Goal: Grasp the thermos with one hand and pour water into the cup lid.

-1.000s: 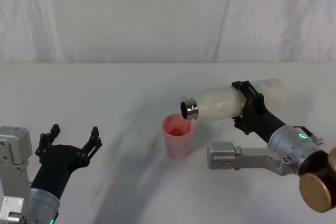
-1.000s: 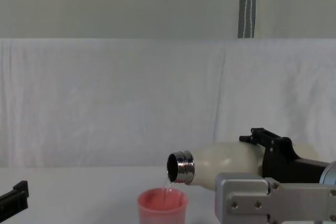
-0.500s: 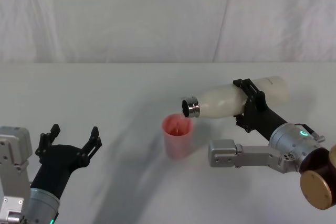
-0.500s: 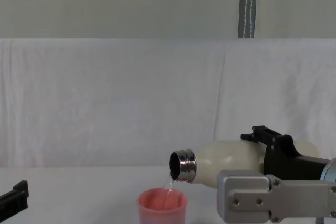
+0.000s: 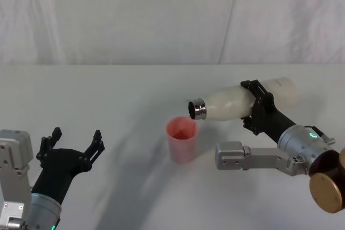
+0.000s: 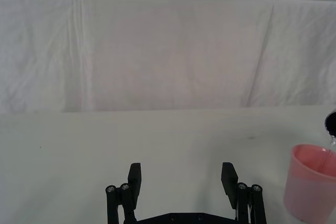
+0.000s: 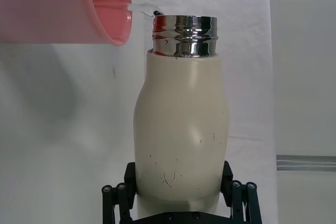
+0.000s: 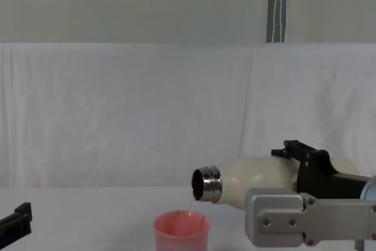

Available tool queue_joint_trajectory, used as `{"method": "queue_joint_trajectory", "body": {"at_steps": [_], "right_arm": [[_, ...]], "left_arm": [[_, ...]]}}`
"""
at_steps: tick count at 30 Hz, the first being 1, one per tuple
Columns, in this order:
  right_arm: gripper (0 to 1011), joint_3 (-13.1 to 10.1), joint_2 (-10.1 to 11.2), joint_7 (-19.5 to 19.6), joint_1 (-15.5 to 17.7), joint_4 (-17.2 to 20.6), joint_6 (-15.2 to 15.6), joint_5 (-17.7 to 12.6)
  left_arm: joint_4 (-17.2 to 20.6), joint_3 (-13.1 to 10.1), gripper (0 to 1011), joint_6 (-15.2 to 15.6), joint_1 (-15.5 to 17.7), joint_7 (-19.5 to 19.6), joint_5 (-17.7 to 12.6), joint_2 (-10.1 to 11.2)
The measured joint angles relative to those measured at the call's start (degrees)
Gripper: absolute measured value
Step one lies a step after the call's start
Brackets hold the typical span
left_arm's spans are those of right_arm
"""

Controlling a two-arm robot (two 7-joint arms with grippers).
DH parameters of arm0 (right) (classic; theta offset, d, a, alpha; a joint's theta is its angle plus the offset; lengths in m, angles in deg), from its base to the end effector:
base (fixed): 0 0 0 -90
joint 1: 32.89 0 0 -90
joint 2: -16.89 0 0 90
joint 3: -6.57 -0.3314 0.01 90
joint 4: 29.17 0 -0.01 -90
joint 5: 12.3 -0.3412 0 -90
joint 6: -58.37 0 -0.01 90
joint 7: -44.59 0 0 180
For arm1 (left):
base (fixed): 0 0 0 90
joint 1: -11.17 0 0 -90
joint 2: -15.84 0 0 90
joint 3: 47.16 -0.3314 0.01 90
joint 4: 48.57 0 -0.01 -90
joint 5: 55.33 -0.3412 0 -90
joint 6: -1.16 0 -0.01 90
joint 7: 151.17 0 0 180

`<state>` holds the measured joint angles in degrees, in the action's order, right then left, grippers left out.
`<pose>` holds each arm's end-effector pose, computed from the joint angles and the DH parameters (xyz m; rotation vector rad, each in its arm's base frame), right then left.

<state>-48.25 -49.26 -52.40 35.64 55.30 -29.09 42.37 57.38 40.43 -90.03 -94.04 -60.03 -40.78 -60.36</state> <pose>0.4291 0.0369 -0.2898 -0.8970 -1.2651 -0.7863 0.2746 0.0440 -0.3242 -0.0382 0.0142 1.4461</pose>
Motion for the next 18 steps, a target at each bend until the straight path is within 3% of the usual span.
{"method": "queue_joint_trajectory", "body": {"at_steps": [18], "right_arm": [[955,0.10,0.35,-0.02,-0.37,0.39,-0.02,0.39]], "left_arm": [[0.00,0.00,1001,0.00,0.00,0.00,0.00,0.00]]}}
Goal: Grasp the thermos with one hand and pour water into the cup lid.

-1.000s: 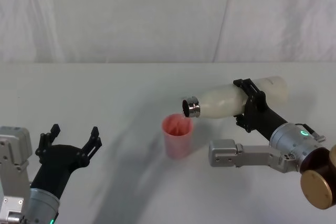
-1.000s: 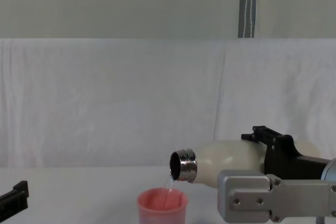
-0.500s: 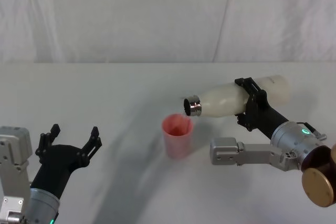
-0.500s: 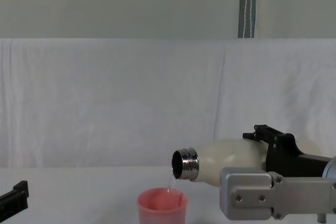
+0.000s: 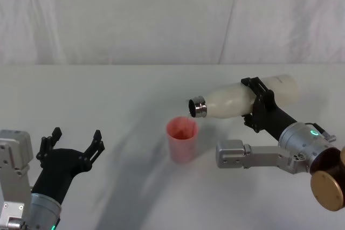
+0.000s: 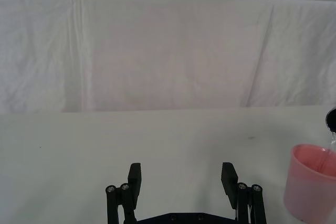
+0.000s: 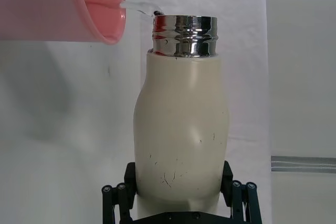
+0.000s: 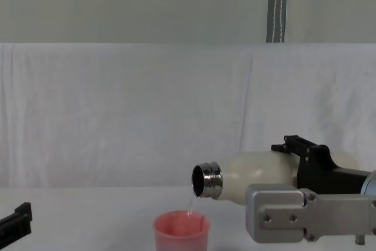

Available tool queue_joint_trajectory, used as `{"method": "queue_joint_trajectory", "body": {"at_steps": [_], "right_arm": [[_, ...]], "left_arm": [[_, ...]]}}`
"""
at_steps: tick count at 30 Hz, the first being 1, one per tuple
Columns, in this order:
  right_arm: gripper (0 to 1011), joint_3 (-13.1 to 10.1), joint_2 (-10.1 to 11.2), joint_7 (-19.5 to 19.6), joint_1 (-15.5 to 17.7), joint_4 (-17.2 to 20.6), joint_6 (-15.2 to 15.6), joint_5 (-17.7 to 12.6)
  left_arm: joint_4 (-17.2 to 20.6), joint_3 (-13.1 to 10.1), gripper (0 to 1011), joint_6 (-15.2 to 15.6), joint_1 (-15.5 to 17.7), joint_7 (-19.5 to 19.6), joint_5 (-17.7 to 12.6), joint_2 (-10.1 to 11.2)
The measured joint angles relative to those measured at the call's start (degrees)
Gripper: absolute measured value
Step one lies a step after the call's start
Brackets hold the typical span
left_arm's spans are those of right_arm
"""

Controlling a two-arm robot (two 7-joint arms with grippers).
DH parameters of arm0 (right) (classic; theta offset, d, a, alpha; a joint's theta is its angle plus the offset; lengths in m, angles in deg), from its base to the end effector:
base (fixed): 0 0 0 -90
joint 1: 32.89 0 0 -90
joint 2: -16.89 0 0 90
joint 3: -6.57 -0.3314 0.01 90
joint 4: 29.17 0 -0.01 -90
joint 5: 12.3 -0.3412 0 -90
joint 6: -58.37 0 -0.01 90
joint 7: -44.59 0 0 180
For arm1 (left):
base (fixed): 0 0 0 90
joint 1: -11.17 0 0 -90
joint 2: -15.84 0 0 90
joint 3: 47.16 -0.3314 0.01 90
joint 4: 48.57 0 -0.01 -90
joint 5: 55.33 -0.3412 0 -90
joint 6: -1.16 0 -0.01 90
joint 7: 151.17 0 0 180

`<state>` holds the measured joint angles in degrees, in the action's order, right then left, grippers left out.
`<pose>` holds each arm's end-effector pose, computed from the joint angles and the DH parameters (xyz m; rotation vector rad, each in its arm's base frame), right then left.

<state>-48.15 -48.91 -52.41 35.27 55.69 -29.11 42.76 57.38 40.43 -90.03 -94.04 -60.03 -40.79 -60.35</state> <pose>0.4303 0.0359 -0.2856 -0.8983 -1.2832 -0.7859 0.2746 0.0441 -0.3242 -0.0379 0.0139 1.4461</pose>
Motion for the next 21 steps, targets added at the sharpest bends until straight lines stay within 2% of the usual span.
{"method": "queue_joint_trajectory", "body": {"at_steps": [21], "right_arm": [[955,0.45,0.06,-0.07,-0.31,0.43,0.01,0.51]], "left_arm": [[0.00,0.00,1001,0.00,0.00,0.00,0.00,0.00]]}}
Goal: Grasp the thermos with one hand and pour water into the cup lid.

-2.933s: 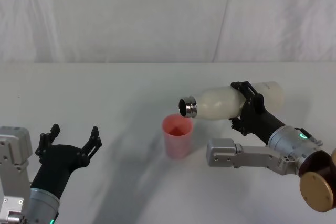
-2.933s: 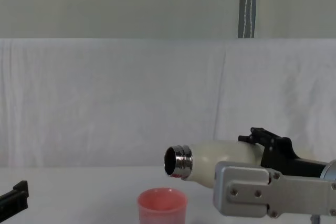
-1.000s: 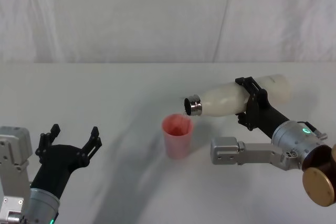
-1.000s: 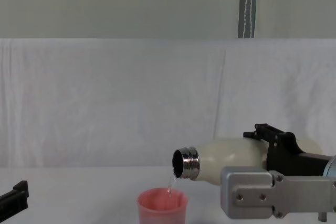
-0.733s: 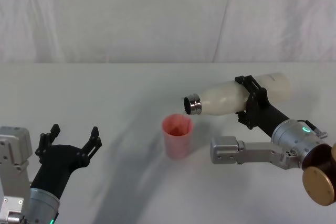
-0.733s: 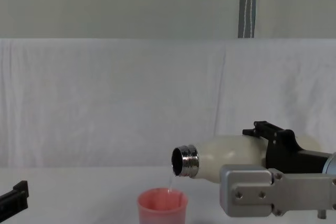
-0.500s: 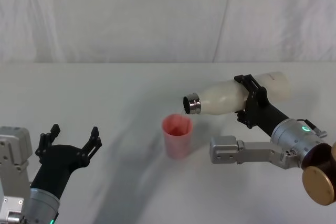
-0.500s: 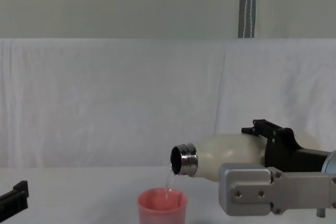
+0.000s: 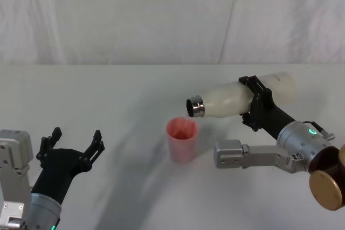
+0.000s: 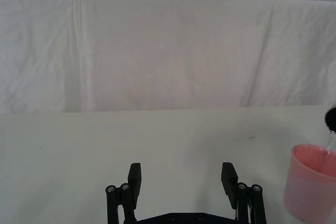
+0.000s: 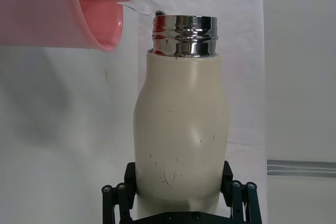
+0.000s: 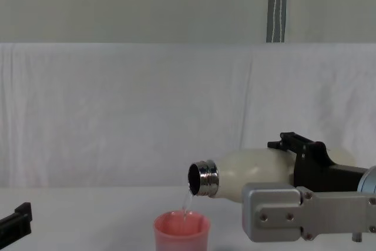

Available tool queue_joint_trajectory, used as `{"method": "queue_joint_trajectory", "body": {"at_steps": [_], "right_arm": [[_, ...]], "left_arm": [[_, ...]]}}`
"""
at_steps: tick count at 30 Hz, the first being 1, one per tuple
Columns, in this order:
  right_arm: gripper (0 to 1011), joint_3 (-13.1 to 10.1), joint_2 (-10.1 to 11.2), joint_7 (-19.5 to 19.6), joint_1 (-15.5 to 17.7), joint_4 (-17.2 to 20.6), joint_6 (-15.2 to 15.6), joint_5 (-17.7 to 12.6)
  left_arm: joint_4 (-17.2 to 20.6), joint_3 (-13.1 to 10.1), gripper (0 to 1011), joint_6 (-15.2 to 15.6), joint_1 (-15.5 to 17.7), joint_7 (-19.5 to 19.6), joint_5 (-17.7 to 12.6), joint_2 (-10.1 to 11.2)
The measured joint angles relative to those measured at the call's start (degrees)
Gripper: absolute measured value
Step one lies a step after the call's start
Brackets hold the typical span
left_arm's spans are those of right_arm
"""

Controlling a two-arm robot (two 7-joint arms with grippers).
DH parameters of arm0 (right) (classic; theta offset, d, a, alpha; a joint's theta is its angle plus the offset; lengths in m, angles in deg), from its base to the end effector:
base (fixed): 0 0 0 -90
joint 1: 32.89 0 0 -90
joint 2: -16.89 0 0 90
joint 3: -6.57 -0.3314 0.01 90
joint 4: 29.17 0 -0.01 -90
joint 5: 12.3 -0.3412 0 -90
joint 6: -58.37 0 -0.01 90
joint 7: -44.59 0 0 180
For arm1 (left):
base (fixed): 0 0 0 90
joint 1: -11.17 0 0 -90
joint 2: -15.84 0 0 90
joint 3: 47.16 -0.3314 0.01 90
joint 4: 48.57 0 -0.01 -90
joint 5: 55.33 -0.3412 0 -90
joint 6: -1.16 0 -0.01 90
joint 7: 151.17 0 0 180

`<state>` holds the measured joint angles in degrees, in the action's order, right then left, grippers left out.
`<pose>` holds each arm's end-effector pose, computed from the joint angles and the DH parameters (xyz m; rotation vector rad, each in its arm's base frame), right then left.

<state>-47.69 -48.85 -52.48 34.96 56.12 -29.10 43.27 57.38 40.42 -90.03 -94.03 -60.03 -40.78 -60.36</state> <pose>0.4300 0.0388 -0.2825 -0.8951 -1.3008 -0.7787 0.2747 0.0440 -0.3241 -0.0383 0.0141 1.4460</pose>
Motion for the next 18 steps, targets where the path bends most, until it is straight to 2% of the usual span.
{"method": "queue_joint_trajectory", "body": {"at_steps": [18], "right_arm": [[955,0.20,0.08,-0.38,-0.03,0.46,0.25,0.19]], "left_arm": [[0.00,0.00,1001,0.00,0.00,0.00,0.00,0.00]]}}
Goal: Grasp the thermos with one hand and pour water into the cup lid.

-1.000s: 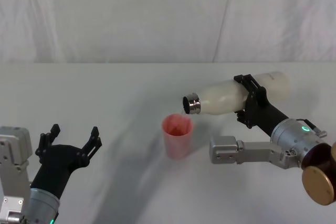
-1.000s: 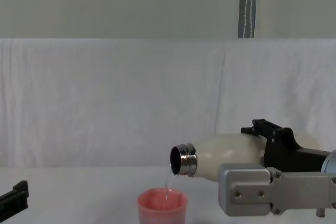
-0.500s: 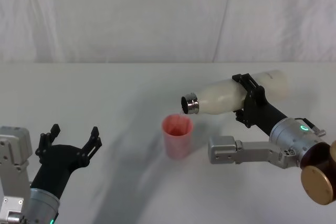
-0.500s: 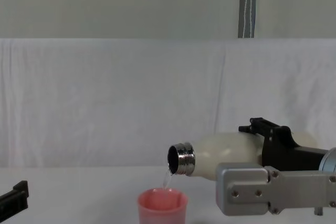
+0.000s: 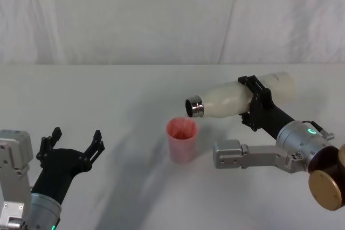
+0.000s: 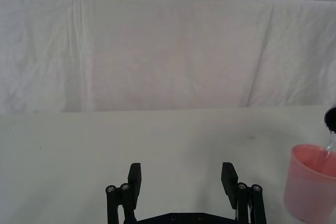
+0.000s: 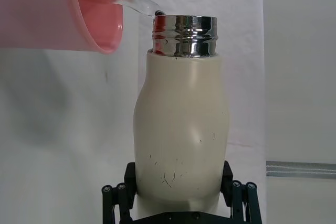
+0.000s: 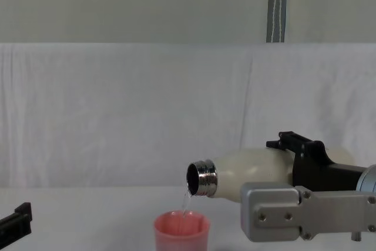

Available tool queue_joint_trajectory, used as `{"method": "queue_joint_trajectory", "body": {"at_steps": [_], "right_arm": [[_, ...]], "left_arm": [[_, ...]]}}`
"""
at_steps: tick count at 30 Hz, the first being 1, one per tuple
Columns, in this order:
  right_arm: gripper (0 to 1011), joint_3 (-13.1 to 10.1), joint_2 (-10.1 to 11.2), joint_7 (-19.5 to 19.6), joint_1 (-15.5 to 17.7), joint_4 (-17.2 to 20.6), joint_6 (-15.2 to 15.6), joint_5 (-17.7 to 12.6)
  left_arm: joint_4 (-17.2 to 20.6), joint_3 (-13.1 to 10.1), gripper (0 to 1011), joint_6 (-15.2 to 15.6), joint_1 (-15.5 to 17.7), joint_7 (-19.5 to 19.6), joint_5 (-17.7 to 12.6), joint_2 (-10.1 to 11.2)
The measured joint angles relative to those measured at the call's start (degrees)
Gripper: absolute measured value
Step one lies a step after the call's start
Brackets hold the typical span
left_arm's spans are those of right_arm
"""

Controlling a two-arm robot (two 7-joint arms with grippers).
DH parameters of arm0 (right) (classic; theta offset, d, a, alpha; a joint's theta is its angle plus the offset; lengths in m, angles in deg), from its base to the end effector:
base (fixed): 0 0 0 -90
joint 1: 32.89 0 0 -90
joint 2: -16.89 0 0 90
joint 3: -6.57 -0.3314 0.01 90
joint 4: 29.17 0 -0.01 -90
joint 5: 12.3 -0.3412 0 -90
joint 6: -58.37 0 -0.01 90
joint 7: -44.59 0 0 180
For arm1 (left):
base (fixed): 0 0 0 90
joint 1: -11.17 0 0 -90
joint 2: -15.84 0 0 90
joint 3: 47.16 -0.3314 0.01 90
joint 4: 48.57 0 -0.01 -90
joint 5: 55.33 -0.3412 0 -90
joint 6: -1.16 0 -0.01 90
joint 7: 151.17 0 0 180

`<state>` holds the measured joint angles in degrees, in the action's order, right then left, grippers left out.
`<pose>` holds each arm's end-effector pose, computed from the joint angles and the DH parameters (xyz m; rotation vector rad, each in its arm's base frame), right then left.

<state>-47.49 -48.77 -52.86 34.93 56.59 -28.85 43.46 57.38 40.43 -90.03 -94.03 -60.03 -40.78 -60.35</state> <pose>0.4289 0.0404 -0.2806 -0.8970 -1.3049 -0.7740 0.2747 0.0441 -0.3241 -0.0382 0.0139 1.4461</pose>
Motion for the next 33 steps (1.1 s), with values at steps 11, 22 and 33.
{"method": "queue_joint_trajectory", "body": {"at_steps": [11,22,33], "right_arm": [[955,0.00,0.12,-0.07,0.09,0.25,0.10,0.06],[955,-0.15,0.00,-0.05,0.30,0.33,0.11,-0.17],[955,-3.69,-2.16,0.71,2.56,0.53,-2.59,-8.44]], "left_arm": [[0.00,0.00,1001,0.00,0.00,0.00,0.00,0.00],[0.00,0.00,1001,0.00,0.00,0.00,0.00,0.00],[0.00,0.00,1001,0.00,0.00,0.00,0.00,0.00]]}}
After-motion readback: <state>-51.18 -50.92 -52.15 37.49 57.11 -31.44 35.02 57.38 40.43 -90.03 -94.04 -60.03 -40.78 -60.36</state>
